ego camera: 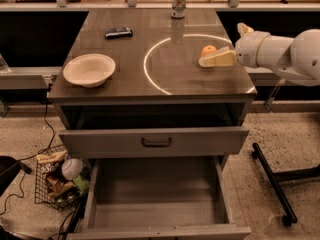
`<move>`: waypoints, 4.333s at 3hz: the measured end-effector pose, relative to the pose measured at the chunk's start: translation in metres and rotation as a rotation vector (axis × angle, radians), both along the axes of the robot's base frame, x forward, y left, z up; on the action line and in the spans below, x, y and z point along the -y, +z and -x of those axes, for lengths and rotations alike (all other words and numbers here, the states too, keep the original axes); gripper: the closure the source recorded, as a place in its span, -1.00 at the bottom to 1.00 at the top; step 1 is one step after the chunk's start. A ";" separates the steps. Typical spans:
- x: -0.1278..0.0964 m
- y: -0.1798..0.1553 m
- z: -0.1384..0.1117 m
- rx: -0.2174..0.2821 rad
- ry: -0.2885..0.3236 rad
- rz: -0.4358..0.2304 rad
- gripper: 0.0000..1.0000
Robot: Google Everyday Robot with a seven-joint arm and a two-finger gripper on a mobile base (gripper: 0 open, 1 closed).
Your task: Move orange near rxbar blueberry
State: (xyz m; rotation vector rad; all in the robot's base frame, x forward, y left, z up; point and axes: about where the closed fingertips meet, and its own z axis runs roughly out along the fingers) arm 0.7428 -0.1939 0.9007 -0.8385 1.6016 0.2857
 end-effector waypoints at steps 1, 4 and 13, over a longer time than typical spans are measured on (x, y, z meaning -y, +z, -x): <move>-0.001 -0.013 -0.011 -0.018 0.011 -0.053 -1.00; -0.012 -0.044 -0.009 -0.110 0.078 -0.124 -0.65; -0.167 0.066 -0.113 -0.099 0.181 0.051 1.00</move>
Offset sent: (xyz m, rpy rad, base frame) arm 0.0149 -0.0028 -0.0364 0.1413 0.0803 0.0409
